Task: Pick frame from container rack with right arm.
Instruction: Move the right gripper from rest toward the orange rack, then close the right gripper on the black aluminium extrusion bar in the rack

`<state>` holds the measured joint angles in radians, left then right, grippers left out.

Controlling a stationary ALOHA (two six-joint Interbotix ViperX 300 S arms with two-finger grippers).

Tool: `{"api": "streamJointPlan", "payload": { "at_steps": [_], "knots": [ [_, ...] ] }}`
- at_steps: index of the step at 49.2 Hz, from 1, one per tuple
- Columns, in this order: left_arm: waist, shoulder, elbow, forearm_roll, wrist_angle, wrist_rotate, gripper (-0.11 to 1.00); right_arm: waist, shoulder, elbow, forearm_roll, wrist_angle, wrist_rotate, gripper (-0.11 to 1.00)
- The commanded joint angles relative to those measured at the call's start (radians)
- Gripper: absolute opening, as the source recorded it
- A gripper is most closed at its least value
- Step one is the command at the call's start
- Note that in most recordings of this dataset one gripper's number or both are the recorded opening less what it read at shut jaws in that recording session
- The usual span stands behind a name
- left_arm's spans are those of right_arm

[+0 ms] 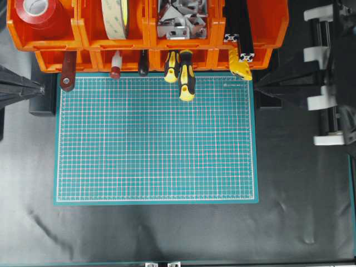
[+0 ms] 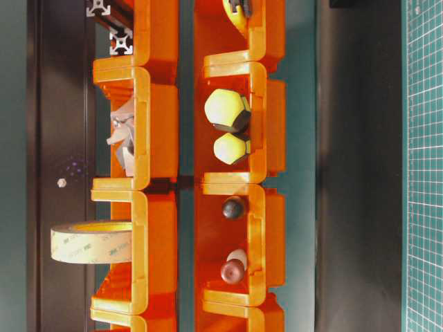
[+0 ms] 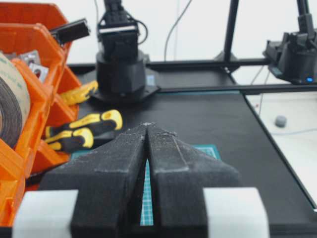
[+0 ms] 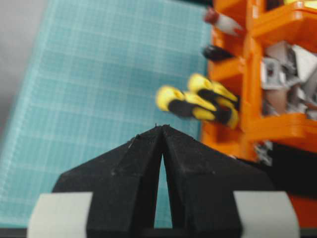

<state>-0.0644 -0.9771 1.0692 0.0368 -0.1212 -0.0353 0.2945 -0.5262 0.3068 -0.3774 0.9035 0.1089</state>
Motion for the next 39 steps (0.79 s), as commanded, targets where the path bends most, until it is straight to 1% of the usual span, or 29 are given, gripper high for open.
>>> {"api": "streamJointPlan", "payload": {
  "at_steps": [1, 7, 15, 16, 19, 21, 22, 24, 30, 33, 37, 39],
  "knots": [
    [-0.002, 0.008, -0.029, 0.003, -0.002, -0.003, 0.00, 0.058, 0.057, -0.071, -0.140, 0.150, 0.034, 0.01],
    [-0.002, 0.011, -0.029, 0.003, -0.003, -0.003, 0.00, 0.149, 0.126, -0.066, -0.327, 0.295, 0.110, 0.01],
    [-0.002, 0.011, -0.028, 0.003, -0.002, -0.003, 0.00, 0.261, 0.216, 0.005, -0.614, 0.420, 0.218, 0.01],
    [-0.002, 0.011, -0.028, 0.003, -0.003, -0.003, 0.00, 0.276, 0.229, 0.014, -0.658, 0.445, 0.236, 0.01],
    [-0.002, 0.014, -0.028, 0.003, -0.003, -0.003, 0.00, 0.301, 0.250, 0.025, -0.736, 0.491, 0.264, 0.01],
    [0.000, 0.014, -0.028, 0.003, -0.002, -0.003, 0.00, 0.313, 0.258, 0.029, -0.775, 0.515, 0.278, 0.01],
    [0.000, 0.014, -0.028, 0.003, -0.003, -0.003, 0.00, 0.319, 0.261, 0.029, -0.790, 0.526, 0.282, 0.01],
    [0.002, 0.014, -0.028, 0.003, -0.002, -0.003, 0.00, 0.328, 0.265, 0.032, -0.802, 0.545, 0.290, 0.01],
    [0.002, 0.015, -0.026, 0.003, 0.002, -0.003, 0.00, 0.347, 0.270, 0.040, -0.804, 0.555, 0.302, 0.01],
    [0.003, 0.014, -0.026, 0.003, 0.002, -0.003, 0.00, 0.353, 0.273, 0.046, -0.804, 0.555, 0.304, 0.04],
    [0.003, 0.014, -0.026, 0.003, 0.002, -0.003, 0.00, 0.354, 0.275, 0.057, -0.804, 0.555, 0.313, 0.15],
    [0.003, 0.015, -0.026, 0.003, 0.002, -0.003, 0.00, 0.354, 0.278, 0.063, -0.801, 0.552, 0.319, 0.23]
  ]
}}
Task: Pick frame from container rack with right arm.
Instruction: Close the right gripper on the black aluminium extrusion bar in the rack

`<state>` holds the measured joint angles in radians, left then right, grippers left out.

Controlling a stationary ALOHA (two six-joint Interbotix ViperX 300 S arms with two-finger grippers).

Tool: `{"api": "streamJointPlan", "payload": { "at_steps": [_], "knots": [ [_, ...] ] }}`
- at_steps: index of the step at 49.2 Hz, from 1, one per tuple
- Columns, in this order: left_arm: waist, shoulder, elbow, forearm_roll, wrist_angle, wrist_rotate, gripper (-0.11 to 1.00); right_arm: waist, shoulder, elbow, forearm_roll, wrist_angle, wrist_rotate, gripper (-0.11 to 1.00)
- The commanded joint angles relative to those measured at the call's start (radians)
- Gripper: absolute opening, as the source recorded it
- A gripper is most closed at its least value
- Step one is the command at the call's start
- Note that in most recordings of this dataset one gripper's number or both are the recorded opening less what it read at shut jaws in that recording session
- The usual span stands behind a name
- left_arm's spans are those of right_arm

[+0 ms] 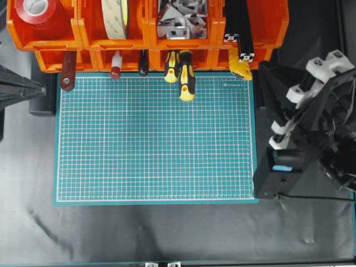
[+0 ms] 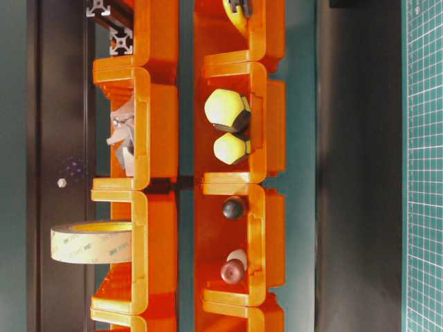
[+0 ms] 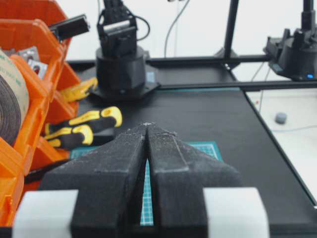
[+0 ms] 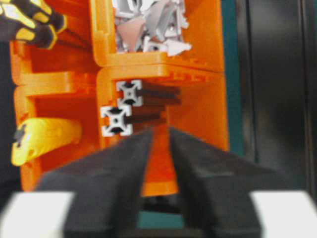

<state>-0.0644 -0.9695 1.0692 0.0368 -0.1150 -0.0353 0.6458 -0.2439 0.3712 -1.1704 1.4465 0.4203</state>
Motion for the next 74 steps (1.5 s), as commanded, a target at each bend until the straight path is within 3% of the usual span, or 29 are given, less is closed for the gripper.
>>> {"api": "streamJointPlan", "payload": {
  "at_steps": [1, 10, 14, 39, 52, 59, 67, 74],
  "knots": [
    [0.003, 0.008, -0.026, 0.003, -0.005, -0.003, 0.00, 0.003, -0.005, 0.000, -0.008, 0.006, 0.011, 0.28],
    [0.005, 0.008, -0.025, 0.003, -0.005, -0.003, 0.00, -0.006, -0.003, 0.052, -0.006, -0.029, 0.077, 0.76],
    [0.005, 0.008, -0.025, 0.003, -0.005, -0.003, 0.00, -0.014, -0.002, 0.081, -0.006, -0.037, 0.106, 0.83],
    [0.009, 0.014, -0.023, 0.003, -0.005, -0.003, 0.00, -0.150, 0.017, 0.146, -0.038, -0.153, 0.123, 0.78],
    [0.012, 0.014, -0.023, 0.003, -0.005, -0.003, 0.00, -0.183, 0.017, 0.166, -0.038, -0.170, 0.123, 0.74],
    [0.012, 0.014, -0.023, 0.003, -0.005, -0.003, 0.00, -0.184, 0.020, 0.169, -0.038, -0.170, 0.124, 0.59],
    [0.012, 0.014, -0.025, 0.003, -0.006, -0.003, 0.00, -0.183, 0.023, 0.166, -0.035, -0.170, 0.126, 0.27],
    [0.012, 0.014, -0.025, 0.003, -0.006, -0.003, 0.00, -0.173, 0.029, 0.158, -0.037, -0.160, 0.126, 0.26]
  ]
}}
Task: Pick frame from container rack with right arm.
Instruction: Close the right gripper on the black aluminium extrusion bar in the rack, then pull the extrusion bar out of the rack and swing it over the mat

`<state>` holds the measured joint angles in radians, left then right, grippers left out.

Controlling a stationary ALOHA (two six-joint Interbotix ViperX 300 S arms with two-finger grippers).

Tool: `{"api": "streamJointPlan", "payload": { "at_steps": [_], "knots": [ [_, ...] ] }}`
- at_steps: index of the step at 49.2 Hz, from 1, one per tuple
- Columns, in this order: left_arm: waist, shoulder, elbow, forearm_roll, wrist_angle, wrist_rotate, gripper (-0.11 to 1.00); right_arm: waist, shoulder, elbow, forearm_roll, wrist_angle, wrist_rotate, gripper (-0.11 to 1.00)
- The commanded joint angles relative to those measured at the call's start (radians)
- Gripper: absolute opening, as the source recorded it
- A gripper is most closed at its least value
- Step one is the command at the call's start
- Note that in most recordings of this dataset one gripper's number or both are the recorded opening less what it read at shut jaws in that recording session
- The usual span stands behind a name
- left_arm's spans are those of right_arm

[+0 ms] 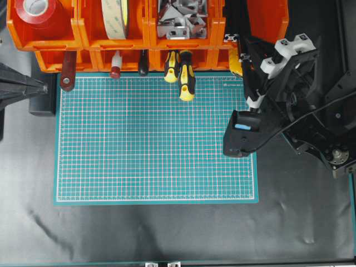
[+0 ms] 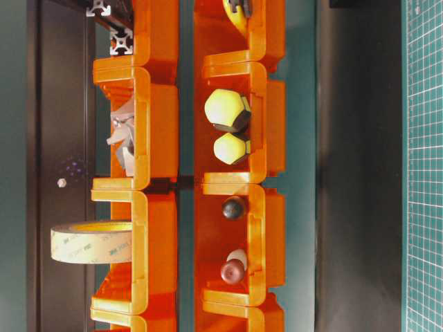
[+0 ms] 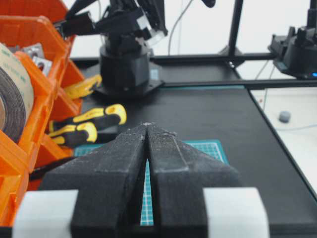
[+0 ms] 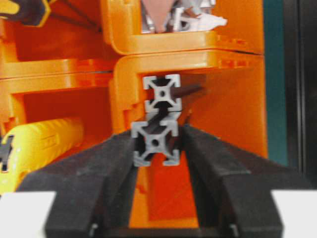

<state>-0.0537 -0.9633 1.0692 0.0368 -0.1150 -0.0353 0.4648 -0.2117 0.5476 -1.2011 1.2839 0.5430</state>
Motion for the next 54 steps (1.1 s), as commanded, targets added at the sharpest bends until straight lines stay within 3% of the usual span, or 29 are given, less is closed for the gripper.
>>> {"api": "streamJointPlan", "payload": {
  "at_steps": [1, 12, 25, 39, 46, 54],
  "knots": [
    [0.002, 0.008, -0.025, 0.003, -0.006, -0.005, 0.00, 0.009, -0.003, -0.020, -0.006, 0.006, 0.003, 0.26],
    [0.000, 0.003, -0.025, 0.003, -0.006, -0.005, 0.00, 0.067, -0.003, -0.077, -0.040, 0.100, -0.011, 0.26],
    [0.002, 0.003, -0.025, 0.003, -0.005, -0.005, 0.00, 0.210, 0.011, -0.227, -0.104, 0.261, -0.041, 0.26],
    [0.003, -0.008, -0.026, 0.003, -0.005, -0.003, 0.00, 0.328, 0.187, -0.472, -0.089, 0.275, -0.195, 0.26],
    [0.003, -0.026, -0.028, 0.003, 0.014, -0.003, 0.00, 0.356, 0.296, -0.624, -0.060, 0.229, -0.247, 0.26],
    [0.005, -0.052, -0.032, 0.003, 0.052, -0.003, 0.00, 0.374, 0.390, -0.707, -0.023, 0.160, -0.281, 0.26]
  ]
}}
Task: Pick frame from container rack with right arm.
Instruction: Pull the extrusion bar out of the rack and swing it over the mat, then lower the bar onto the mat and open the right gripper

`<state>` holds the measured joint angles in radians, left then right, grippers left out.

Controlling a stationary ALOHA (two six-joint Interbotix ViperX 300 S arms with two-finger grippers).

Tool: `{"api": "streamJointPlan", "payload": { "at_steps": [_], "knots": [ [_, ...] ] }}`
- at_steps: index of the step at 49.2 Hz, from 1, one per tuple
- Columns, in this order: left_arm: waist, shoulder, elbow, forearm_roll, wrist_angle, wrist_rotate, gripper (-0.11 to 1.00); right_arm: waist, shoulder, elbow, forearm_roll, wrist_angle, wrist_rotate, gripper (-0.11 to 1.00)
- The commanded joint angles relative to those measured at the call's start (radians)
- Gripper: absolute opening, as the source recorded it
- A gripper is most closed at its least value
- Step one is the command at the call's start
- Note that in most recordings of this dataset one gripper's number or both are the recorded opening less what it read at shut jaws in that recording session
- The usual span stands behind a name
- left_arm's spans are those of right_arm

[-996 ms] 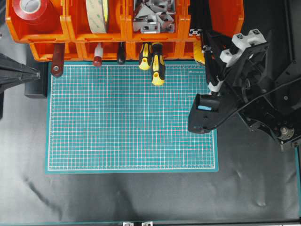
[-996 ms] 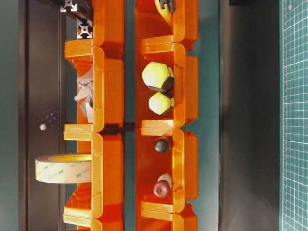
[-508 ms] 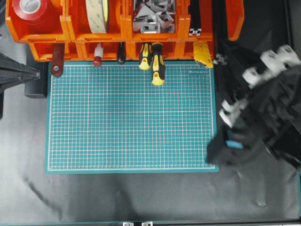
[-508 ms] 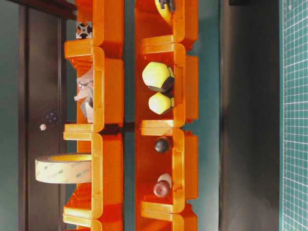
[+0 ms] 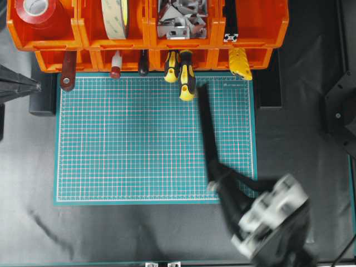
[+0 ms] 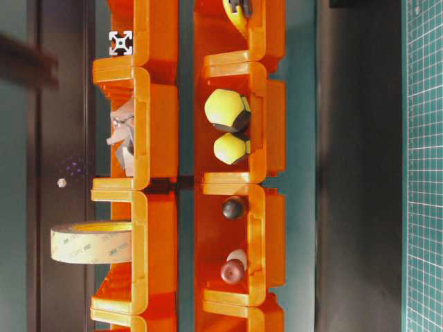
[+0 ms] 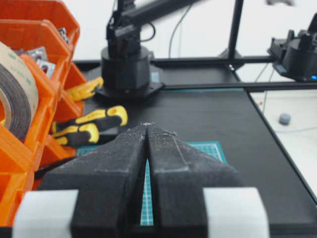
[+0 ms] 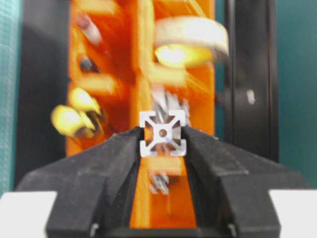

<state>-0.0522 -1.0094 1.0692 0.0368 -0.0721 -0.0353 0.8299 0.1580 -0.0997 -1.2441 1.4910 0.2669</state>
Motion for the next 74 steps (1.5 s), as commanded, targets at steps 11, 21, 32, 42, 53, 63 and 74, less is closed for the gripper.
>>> {"api": "streamJointPlan", "payload": {
  "at_steps": [11, 21, 32, 42, 53, 63, 74],
  "knots": [
    [0.003, -0.049, -0.043, 0.003, 0.058, -0.003, 0.00, 0.014, 0.069, 0.005, 0.164, -0.206, -0.038, 0.26],
    [0.003, -0.084, -0.052, 0.003, 0.089, -0.005, 0.00, -0.005, 0.051, 0.184, 0.172, -0.360, -0.037, 0.26],
    [0.003, -0.084, -0.051, 0.003, 0.091, -0.035, 0.00, -0.081, 0.021, 0.365, 0.172, -0.578, -0.034, 0.26],
    [0.002, -0.081, -0.049, 0.003, 0.091, -0.072, 0.00, -0.184, -0.002, 0.495, 0.163, -0.776, -0.041, 0.26],
    [0.003, -0.086, -0.052, 0.003, 0.089, -0.072, 0.00, -0.295, -0.005, 0.535, 0.078, -0.907, -0.041, 0.26],
    [0.003, -0.080, -0.049, 0.003, 0.086, -0.072, 0.00, -0.368, 0.023, 0.517, 0.032, -0.962, -0.038, 0.26],
    [0.003, -0.077, -0.044, 0.003, 0.091, -0.072, 0.00, -0.377, 0.069, 0.489, 0.034, -0.986, -0.025, 0.26]
  ]
}}
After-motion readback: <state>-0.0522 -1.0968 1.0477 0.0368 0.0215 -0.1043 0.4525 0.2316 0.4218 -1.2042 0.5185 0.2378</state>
